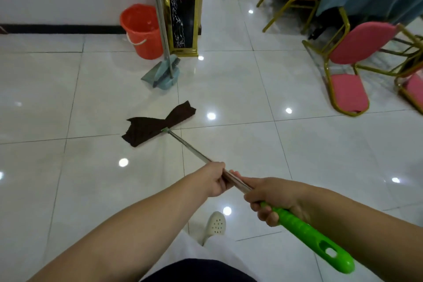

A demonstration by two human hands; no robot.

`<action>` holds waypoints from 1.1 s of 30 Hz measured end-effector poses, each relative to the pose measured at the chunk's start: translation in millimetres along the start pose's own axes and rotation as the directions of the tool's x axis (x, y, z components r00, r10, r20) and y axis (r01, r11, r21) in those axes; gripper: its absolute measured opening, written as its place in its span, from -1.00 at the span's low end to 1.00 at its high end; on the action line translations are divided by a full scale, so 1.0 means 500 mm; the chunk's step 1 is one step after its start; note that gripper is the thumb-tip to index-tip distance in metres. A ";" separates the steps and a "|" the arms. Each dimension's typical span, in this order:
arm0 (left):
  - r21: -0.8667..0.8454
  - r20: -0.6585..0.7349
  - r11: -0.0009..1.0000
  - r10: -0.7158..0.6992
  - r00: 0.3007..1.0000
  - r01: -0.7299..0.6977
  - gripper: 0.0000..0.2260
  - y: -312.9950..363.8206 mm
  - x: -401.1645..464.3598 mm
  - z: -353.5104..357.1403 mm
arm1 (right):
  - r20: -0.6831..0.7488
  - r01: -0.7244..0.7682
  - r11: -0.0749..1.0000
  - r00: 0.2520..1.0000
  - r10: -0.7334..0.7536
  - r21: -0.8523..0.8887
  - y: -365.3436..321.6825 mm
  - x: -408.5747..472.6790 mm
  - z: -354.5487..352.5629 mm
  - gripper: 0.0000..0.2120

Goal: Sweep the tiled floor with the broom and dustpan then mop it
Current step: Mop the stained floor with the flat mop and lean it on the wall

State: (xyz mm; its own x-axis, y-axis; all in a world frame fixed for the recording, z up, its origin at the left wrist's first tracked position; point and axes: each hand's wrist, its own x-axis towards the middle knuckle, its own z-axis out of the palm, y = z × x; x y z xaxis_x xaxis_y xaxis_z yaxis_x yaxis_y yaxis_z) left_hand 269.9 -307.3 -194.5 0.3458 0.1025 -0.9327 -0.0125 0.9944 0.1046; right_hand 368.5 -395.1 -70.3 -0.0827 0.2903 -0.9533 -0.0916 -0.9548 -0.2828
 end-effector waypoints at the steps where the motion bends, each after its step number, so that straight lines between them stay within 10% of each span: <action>1: -0.015 0.011 1.000 -0.012 1.000 0.012 -0.81 -0.014 -0.003 0.029 | 0.003 -0.011 1.000 1.000 0.011 -0.008 0.006 -0.014 -0.032 -0.48; 12: -0.248 0.111 0.968 -0.002 0.994 0.030 -0.80 -0.067 -0.007 0.213 | -0.055 -0.039 0.957 0.998 0.025 -0.288 -0.032 -0.102 -0.208 -0.38; 33: -0.468 -0.050 0.843 0.275 0.960 -0.266 -0.81 0.298 0.041 -0.076 | 0.094 -0.022 0.910 0.993 0.067 -0.414 -0.393 0.131 0.045 -0.55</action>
State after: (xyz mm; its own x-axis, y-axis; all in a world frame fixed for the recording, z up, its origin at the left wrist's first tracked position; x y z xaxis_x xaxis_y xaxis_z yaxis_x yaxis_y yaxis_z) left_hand 239.7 -156.1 -211.1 0.2812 0.3731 -0.8841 -0.5416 0.8223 0.1747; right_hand 358.6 -187.0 -74.7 -0.1815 0.2303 -0.9560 0.3297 -0.9017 -0.2799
